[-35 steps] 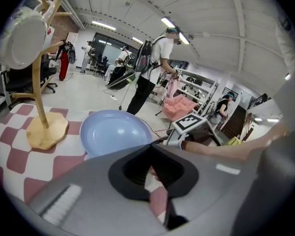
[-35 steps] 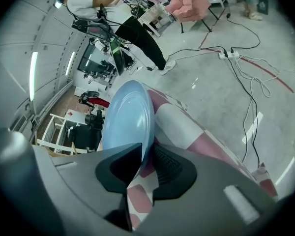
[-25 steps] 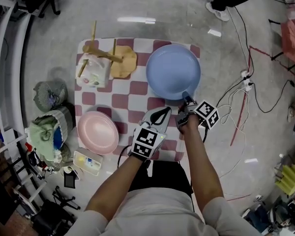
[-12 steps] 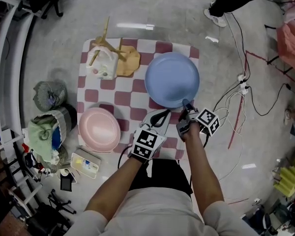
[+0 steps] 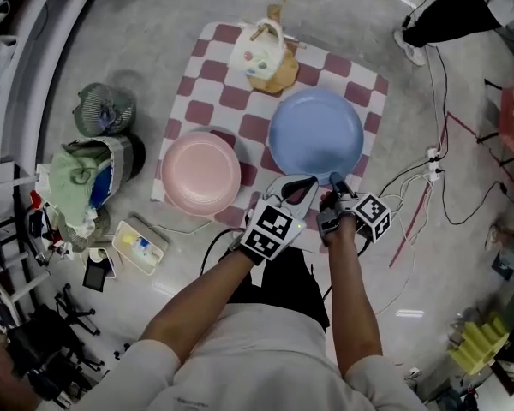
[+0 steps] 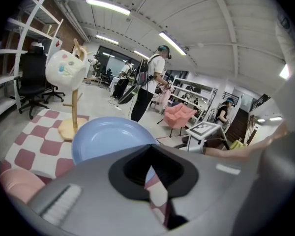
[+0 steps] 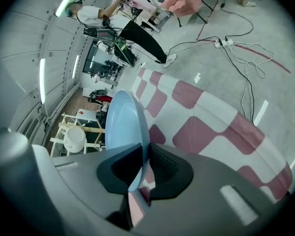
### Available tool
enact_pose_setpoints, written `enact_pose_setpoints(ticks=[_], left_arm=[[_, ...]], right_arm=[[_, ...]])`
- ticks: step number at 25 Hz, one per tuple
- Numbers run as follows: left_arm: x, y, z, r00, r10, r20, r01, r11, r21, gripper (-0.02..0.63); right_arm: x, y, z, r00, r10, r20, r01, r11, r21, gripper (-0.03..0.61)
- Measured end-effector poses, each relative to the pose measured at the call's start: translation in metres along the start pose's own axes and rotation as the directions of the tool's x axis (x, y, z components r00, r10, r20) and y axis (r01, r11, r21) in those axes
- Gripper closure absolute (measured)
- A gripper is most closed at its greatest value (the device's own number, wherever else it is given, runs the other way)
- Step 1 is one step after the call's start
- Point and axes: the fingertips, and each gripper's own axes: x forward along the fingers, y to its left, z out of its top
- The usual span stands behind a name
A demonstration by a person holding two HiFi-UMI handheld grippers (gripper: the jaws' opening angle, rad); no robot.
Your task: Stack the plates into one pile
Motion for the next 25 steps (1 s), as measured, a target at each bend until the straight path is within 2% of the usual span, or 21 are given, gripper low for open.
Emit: enact_pose_setpoints(ticks=[5, 13, 25], left_arm=[[-0.054, 0.002, -0.022, 1.0, 0.028, 0.011, -0.028, 1.0, -0.013, 0.607], [-0.12, 0.031, -0.044, 0.992, 0.118, 0.049, -0.116, 0.992, -0.05, 0.607], [-0.202, 0.073, -0.08, 0.967, 0.245, 0.076, -0.236, 0.965, -0.113, 0.607]], right_arm=[[-0.011, 0.004, -0.068, 0.998, -0.001, -0.062, -0.001, 0.999, -0.04, 0.528], [0.002, 0.03, -0.155, 0.983, 0.018, -0.181, -0.041, 0.991, -0.124, 0.528], [0.024, 0.037, -0.259, 0.945, -0.025, -0.327, -0.054, 0.971, -0.232, 0.523]])
